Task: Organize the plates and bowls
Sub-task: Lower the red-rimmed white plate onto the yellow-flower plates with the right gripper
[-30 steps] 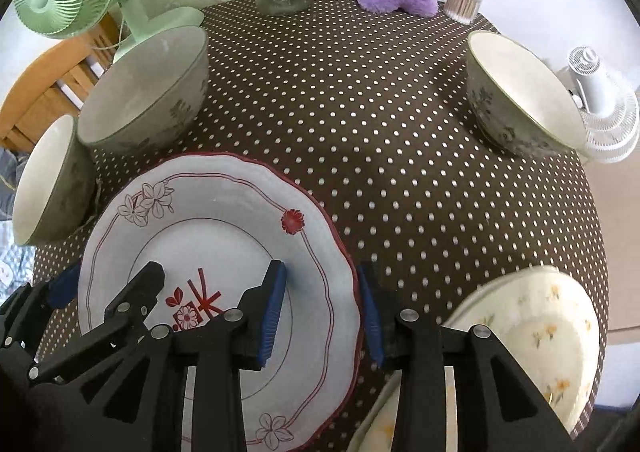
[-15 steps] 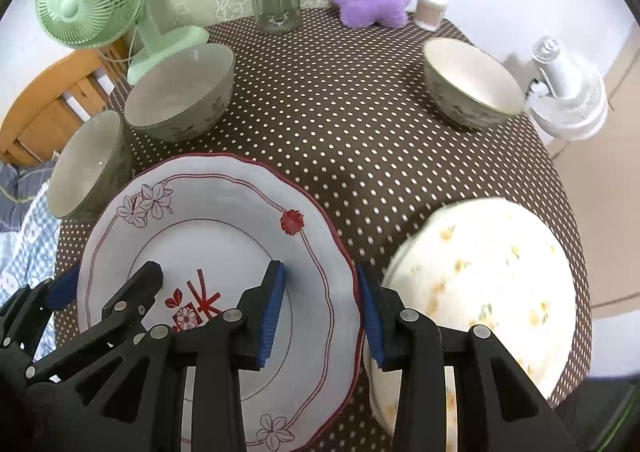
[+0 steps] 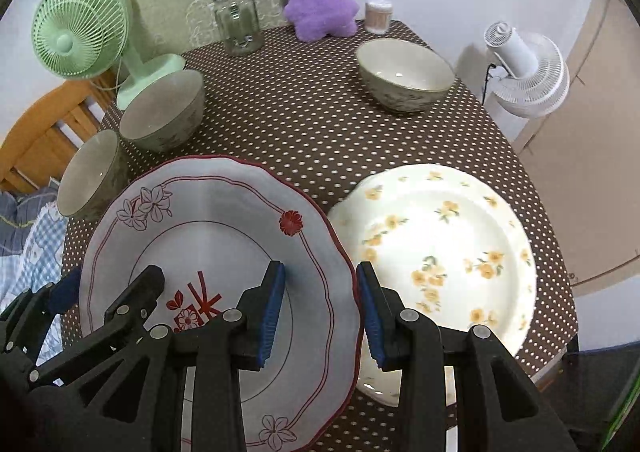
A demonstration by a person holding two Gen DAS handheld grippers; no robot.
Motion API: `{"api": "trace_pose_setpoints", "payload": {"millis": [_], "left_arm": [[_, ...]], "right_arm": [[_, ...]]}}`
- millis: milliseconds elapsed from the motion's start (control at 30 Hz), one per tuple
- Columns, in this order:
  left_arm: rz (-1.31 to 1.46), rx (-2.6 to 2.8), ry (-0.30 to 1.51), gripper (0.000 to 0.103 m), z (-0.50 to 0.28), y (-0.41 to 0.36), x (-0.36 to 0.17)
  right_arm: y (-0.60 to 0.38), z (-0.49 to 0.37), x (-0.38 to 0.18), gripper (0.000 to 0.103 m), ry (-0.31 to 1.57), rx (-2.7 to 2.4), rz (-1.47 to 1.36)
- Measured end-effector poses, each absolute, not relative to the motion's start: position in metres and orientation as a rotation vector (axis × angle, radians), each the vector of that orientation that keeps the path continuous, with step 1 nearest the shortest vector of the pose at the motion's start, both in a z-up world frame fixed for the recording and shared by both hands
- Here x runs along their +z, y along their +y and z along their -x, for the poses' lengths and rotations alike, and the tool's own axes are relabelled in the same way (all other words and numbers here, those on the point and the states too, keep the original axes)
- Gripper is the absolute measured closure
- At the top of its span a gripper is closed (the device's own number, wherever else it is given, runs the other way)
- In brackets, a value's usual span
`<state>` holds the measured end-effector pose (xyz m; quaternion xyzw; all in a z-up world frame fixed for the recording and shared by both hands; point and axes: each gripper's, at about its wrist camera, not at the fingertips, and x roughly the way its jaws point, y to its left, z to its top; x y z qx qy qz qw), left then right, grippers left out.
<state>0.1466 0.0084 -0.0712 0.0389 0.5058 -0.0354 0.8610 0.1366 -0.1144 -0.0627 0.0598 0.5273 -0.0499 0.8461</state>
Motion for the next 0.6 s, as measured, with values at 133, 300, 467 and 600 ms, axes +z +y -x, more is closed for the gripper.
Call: {"api": "trace_pose_setpoints", "payload": {"millis": [133,300,467,600], "left_arm": [[-0.063,-0.063,1.081,0.043,-0.141,-0.014,-0.073],[-0.051,-0.06,1.092,0.043,-0.139,-0.042,-0.075],[-0.041,-0.061,1.097,0.043,-0.136,-0.072,-0.078],[-0.031,-0.066,1.108,0.043,-0.137,-0.094,-0.083]], "right_arm": [[-0.138,-0.133,-0.061,0.062,1.117,-0.093,-0.105],[-0.168,-0.129,-0.06,0.062,1.117,-0.087,-0.088],[-0.201,-0.129,-0.06,0.062,1.12,-0.084,-0.077],[-0.222,-0.13,-0.062,0.062,1.125,-0.089,-0.073]]}}
